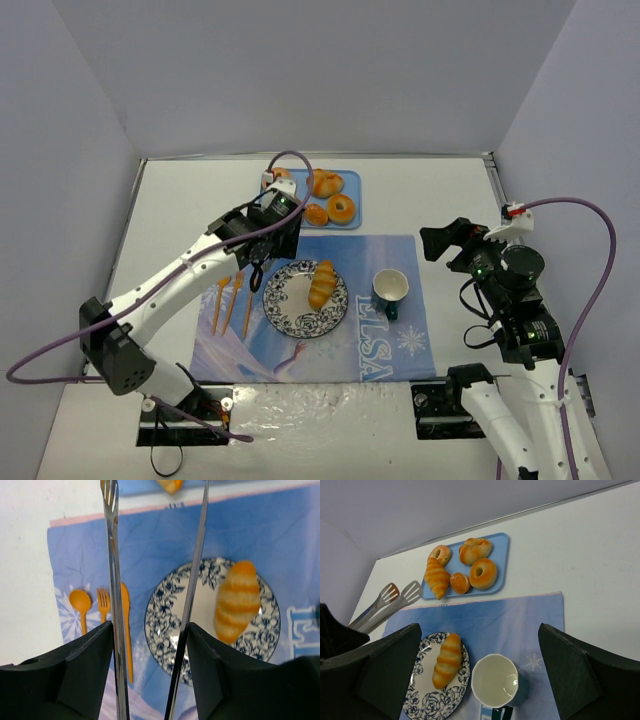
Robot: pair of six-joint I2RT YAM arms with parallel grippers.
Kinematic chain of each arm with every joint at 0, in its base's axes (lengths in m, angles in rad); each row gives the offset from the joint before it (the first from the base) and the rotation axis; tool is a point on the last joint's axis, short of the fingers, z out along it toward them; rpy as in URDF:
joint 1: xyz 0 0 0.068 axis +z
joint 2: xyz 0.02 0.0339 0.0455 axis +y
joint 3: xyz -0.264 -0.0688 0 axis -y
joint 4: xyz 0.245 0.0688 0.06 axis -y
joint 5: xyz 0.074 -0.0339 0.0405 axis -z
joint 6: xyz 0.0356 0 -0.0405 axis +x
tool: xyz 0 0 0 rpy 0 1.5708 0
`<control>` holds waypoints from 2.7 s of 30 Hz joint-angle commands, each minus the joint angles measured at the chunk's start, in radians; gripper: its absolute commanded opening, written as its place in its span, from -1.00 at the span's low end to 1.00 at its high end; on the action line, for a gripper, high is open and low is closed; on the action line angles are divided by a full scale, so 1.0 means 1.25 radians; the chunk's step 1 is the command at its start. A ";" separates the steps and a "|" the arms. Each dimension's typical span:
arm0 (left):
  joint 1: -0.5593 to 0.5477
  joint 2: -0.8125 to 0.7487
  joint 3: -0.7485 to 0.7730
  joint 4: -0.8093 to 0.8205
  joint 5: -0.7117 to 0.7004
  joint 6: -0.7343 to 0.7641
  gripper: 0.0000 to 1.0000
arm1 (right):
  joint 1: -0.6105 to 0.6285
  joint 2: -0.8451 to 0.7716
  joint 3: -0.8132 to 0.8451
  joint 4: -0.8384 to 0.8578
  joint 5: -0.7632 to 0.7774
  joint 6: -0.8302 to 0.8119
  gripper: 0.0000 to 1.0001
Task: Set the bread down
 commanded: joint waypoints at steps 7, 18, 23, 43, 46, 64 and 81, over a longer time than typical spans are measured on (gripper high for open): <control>0.083 0.194 0.230 0.027 -0.016 0.072 0.07 | -0.001 0.009 0.035 0.066 -0.009 -0.008 1.00; 0.119 0.306 0.308 0.018 0.012 0.089 0.07 | 0.001 -0.004 0.045 0.053 -0.006 -0.012 1.00; 0.120 0.339 0.331 0.015 0.014 0.095 0.07 | -0.001 -0.006 0.048 0.050 -0.006 -0.011 1.00; 0.121 0.386 0.372 -0.019 -0.002 0.117 0.03 | 0.001 -0.008 0.051 0.043 -0.004 -0.012 1.00; 0.123 0.388 0.370 -0.024 -0.006 0.118 -0.06 | 0.000 -0.007 0.052 0.042 -0.004 -0.012 1.00; 0.125 0.361 0.332 -0.035 -0.025 0.115 -0.86 | -0.001 -0.009 0.054 0.042 -0.005 -0.009 1.00; 0.124 0.206 0.300 -0.055 -0.031 0.113 -1.00 | 0.000 -0.007 0.049 0.042 -0.002 -0.007 1.00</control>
